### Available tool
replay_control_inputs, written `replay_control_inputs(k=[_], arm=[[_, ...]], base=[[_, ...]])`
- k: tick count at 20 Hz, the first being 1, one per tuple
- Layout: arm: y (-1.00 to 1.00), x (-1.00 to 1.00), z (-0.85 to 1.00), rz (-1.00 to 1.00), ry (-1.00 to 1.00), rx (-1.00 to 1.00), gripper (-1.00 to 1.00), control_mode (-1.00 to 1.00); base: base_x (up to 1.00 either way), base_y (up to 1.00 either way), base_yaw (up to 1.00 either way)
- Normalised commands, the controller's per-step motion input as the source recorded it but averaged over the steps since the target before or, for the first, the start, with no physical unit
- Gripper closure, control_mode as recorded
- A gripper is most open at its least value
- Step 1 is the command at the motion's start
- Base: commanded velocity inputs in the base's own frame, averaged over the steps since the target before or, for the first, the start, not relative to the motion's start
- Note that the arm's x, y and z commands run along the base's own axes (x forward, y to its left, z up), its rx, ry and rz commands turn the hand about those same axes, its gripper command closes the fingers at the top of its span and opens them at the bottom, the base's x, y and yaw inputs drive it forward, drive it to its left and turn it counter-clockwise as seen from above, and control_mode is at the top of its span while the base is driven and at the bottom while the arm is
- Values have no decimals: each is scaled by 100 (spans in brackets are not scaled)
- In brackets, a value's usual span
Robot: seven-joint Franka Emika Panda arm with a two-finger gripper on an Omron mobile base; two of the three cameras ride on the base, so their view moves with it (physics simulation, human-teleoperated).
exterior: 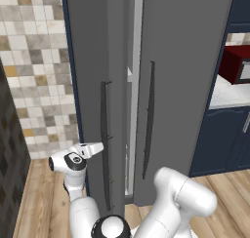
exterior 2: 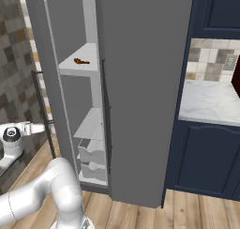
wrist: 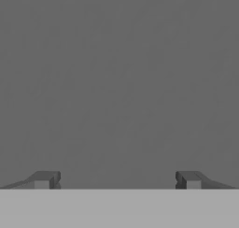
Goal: There's a chicken drumstick in the fridge that needs to be moved to the freezer for freezing. Pick up the chicken drumstick from the fridge, place it on any shelf in the freezer, and close the fridge and freezer doors when done.
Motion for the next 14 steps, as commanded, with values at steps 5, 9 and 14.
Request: replay_control_inputs(k=[5, 9, 14], arm=[[-90, 13, 0, 2, 0, 10, -100, -100], [-88, 14, 0, 4, -2, 12, -100, -100], [-88, 17, 0, 6, -4, 14, -100, -100]], base=[[0, 0, 0], [0, 0, 0], [0, 0, 0]])
